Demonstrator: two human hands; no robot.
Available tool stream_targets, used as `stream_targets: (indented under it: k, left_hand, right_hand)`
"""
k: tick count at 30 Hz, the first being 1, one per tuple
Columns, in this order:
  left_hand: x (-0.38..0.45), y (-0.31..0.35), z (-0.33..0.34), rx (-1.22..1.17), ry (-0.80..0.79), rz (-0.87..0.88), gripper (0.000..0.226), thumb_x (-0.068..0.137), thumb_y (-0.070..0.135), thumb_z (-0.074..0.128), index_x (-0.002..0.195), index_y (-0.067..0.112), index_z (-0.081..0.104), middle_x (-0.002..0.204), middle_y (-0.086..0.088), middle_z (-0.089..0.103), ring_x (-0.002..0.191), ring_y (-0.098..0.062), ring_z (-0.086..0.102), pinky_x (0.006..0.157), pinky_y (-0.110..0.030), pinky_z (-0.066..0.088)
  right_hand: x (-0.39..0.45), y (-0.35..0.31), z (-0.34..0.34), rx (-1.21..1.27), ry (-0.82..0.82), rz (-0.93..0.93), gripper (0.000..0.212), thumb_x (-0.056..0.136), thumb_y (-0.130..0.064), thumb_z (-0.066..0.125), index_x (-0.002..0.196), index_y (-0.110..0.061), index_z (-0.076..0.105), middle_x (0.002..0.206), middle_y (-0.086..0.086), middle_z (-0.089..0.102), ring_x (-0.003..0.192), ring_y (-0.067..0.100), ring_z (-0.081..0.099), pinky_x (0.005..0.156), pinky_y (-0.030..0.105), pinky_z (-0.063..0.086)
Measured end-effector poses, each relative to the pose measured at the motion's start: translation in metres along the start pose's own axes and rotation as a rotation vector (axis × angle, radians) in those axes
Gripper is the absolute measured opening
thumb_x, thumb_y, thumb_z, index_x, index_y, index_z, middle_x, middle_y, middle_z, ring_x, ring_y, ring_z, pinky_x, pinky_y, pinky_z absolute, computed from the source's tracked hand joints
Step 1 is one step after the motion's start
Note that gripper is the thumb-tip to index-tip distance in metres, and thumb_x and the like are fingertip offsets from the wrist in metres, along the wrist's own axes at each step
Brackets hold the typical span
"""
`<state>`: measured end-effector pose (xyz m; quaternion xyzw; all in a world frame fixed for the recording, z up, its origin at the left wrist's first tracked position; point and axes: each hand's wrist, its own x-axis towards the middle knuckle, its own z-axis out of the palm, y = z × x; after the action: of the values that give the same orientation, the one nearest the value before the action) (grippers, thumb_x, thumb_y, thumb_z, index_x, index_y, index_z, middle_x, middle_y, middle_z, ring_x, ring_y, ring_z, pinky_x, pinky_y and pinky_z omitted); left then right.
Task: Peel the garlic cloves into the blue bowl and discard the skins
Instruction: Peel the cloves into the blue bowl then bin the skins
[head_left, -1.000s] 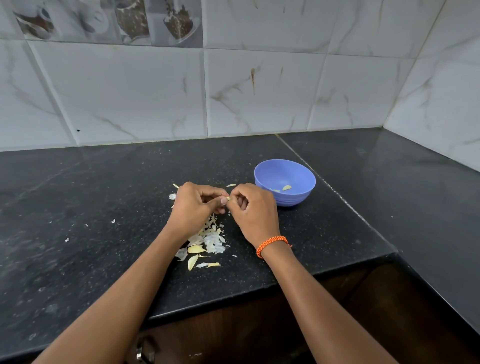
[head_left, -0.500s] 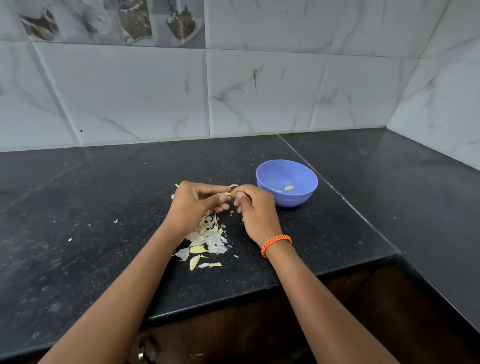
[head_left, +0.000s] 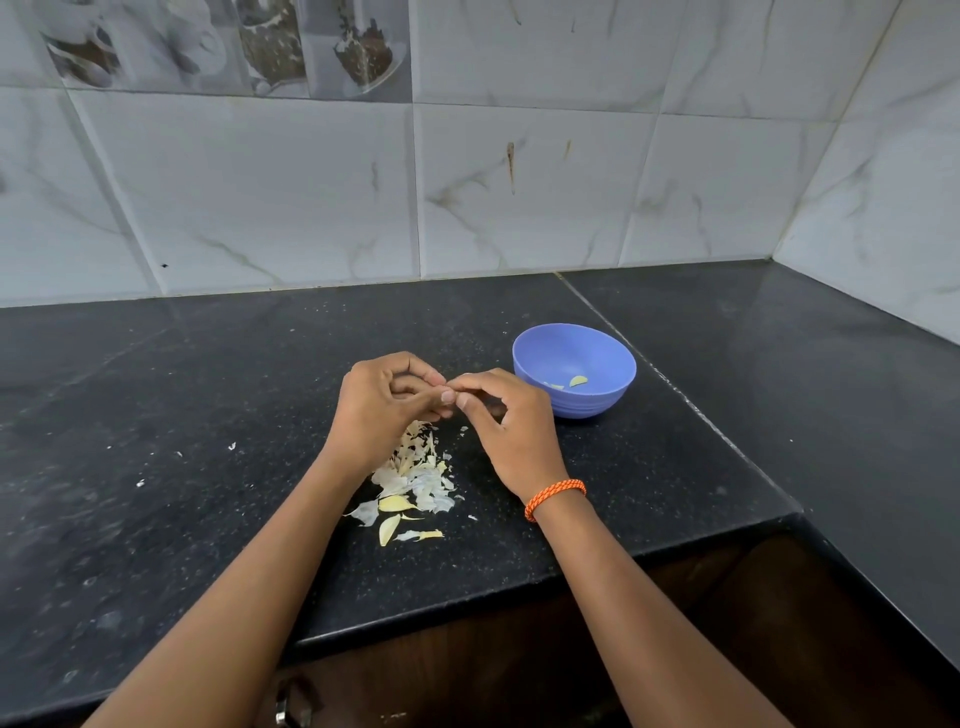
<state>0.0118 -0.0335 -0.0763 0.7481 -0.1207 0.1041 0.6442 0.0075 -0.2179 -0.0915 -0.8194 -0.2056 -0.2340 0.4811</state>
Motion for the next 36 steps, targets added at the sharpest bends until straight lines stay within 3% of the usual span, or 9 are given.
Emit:
stream_targets:
  k: [3, 8, 13, 22, 26, 32, 36]
  left_hand:
    - [0.0013, -0.0006, -0.0002, -0.059, 0.017, -0.011, 0.009, 0.091, 0.004, 0.083, 0.098, -0.001, 0.08, 0.086, -0.018, 0.081, 0.084, -0.036, 0.081, 0.078, -0.033, 0.068]
    - [0.0007, -0.0019, 0.001, -0.1, -0.007, -0.033, 0.01, 0.096, 0.003, 0.078, 0.104, -0.002, 0.08, 0.089, -0.02, 0.081, 0.081, -0.035, 0.08, 0.075, -0.031, 0.068]
    - [0.0004, -0.0007, -0.0003, -0.094, -0.028, -0.047, 0.013, 0.096, 0.004, 0.077, 0.105, -0.004, 0.081, 0.088, -0.02, 0.081, 0.076, -0.033, 0.079, 0.072, -0.031, 0.068]
    - [-0.0035, 0.0016, 0.0011, -0.078, -0.096, -0.031, 0.013, 0.097, 0.004, 0.076, 0.107, 0.002, 0.082, 0.093, -0.015, 0.083, 0.083, -0.034, 0.08, 0.076, -0.033, 0.068]
    - [-0.0035, 0.0016, 0.001, -0.104, -0.105, -0.023, 0.012, 0.098, 0.004, 0.074, 0.107, 0.001, 0.082, 0.091, -0.017, 0.082, 0.081, -0.031, 0.08, 0.075, -0.029, 0.067]
    - [-0.0025, -0.0019, 0.005, -0.136, -0.069, -0.021, 0.012, 0.099, 0.002, 0.072, 0.104, -0.003, 0.081, 0.088, -0.022, 0.08, 0.076, -0.028, 0.078, 0.074, -0.029, 0.067]
    - [0.0001, -0.0035, 0.001, -0.197, 0.072, -0.03, 0.013, 0.102, 0.004, 0.07, 0.105, -0.003, 0.081, 0.092, -0.026, 0.078, 0.075, -0.028, 0.076, 0.075, -0.031, 0.067]
  right_hand:
    - [-0.0014, -0.0023, -0.0007, 0.064, 0.023, 0.058, 0.014, 0.097, -0.009, 0.074, 0.108, -0.013, 0.081, 0.102, -0.004, 0.078, 0.093, 0.007, 0.073, 0.08, 0.016, 0.058]
    - [-0.0017, -0.0033, -0.0042, 0.19, 0.038, 0.128, 0.013, 0.095, -0.005, 0.075, 0.104, -0.012, 0.08, 0.096, -0.006, 0.08, 0.09, 0.013, 0.076, 0.082, 0.03, 0.064]
    - [-0.0009, -0.0034, -0.0049, 0.246, 0.041, 0.145, 0.012, 0.095, -0.005, 0.076, 0.105, -0.011, 0.077, 0.095, -0.003, 0.079, 0.087, 0.016, 0.077, 0.083, 0.035, 0.065]
    - [-0.0013, -0.0026, -0.0068, 0.301, 0.015, 0.156, 0.015, 0.096, 0.0, 0.074, 0.107, -0.007, 0.081, 0.098, -0.002, 0.08, 0.088, 0.011, 0.077, 0.08, 0.022, 0.06]
    - [-0.002, -0.0036, -0.0087, 0.387, -0.003, 0.174, 0.016, 0.096, 0.0, 0.074, 0.109, -0.006, 0.081, 0.099, 0.0, 0.081, 0.09, 0.014, 0.077, 0.082, 0.024, 0.06]
    - [-0.0024, -0.0029, -0.0063, 0.375, 0.006, 0.183, 0.018, 0.096, -0.001, 0.075, 0.112, -0.008, 0.08, 0.097, 0.002, 0.081, 0.087, 0.017, 0.077, 0.082, 0.026, 0.062]
    - [-0.0024, -0.0006, -0.0042, 0.326, 0.035, 0.197, 0.019, 0.095, -0.001, 0.074, 0.112, -0.008, 0.079, 0.093, 0.002, 0.078, 0.079, 0.013, 0.075, 0.076, 0.025, 0.062]
